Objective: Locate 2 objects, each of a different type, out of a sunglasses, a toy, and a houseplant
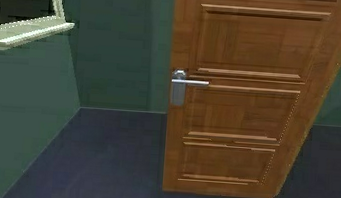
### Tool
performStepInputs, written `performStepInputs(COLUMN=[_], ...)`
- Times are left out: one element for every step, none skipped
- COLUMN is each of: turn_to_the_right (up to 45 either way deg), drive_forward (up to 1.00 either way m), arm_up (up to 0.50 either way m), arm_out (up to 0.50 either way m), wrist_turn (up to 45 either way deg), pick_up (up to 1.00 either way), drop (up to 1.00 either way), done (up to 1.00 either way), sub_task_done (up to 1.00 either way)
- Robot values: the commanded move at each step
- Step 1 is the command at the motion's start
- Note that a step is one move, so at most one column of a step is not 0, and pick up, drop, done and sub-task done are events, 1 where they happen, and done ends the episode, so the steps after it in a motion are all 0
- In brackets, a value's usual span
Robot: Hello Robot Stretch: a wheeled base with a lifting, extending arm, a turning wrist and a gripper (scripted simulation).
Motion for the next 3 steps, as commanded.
performStepInputs(turn_to_the_right=[-45.0,-33.0,0.0], drive_forward=[0.00,0.00,0.15], arm_up=[0.00,0.00,0.00], arm_out=[0.00,0.00,0.00], wrist_turn=[0.0,0.0,0.0], pick_up=[0.00,0.00,0.00], drop=[0.00,0.00,0.00], done=[0.00,0.00,0.00], sub_task_done=[0.00,0.00,0.00])
